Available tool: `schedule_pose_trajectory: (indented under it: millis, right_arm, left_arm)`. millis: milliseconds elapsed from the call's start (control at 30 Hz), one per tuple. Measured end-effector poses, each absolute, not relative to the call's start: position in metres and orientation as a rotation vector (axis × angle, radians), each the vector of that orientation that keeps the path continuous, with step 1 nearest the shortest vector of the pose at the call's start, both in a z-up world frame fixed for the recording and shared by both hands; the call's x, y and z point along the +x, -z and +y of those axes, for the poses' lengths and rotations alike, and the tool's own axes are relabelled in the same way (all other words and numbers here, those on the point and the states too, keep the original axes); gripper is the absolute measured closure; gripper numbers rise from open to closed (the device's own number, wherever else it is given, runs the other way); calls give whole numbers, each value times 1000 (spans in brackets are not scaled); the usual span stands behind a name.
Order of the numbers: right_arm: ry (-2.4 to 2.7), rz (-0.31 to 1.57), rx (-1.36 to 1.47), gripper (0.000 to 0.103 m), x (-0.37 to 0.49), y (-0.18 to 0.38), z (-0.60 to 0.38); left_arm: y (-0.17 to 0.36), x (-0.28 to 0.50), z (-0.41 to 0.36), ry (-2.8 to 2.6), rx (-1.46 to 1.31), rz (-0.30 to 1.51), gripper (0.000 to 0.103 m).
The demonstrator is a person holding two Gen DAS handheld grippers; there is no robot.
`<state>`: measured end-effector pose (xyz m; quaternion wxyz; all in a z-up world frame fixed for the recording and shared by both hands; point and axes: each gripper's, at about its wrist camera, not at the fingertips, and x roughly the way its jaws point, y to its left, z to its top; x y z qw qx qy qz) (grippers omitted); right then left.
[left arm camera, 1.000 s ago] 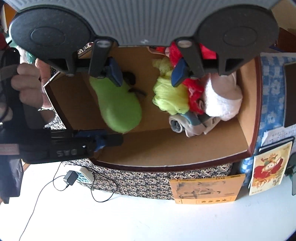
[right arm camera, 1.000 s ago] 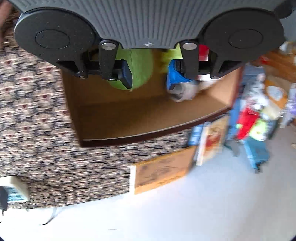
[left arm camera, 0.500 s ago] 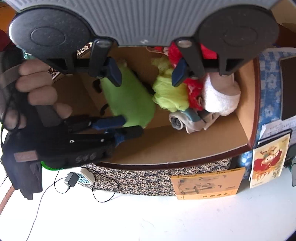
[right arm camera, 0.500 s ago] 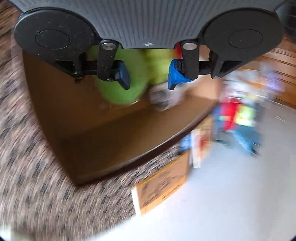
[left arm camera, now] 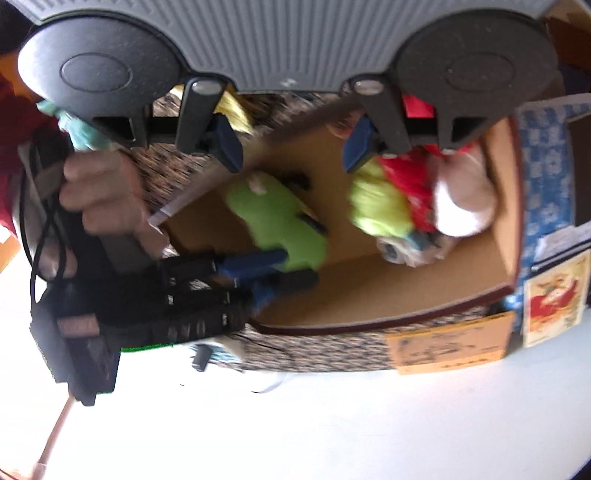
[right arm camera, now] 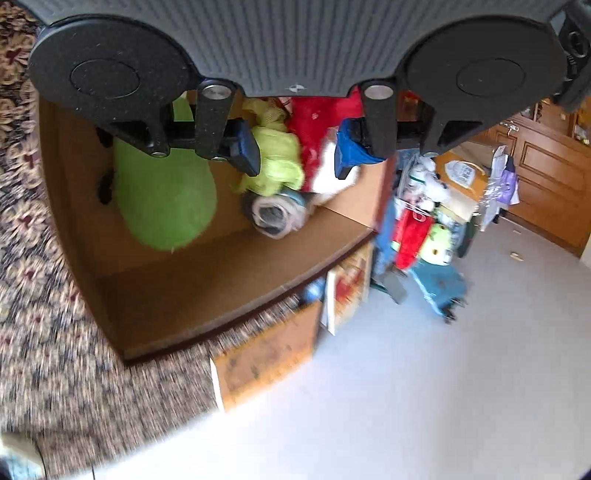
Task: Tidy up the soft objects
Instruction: 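Withdraw the right gripper from the box to the yellow towel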
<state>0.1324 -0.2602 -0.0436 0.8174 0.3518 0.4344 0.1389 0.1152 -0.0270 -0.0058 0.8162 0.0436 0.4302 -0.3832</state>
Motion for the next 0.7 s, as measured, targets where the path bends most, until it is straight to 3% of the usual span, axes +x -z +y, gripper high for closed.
schedule_pose_trajectory:
  millis: [333, 700]
  right_arm:
    - [-292, 699, 541, 73, 44, 8, -266]
    - [-161, 819, 512, 73, -19, 48, -271]
  left_arm:
    - [38, 66, -56, 1035, 137, 1024, 38]
    - [94, 46, -87, 1061, 190, 1209, 36]
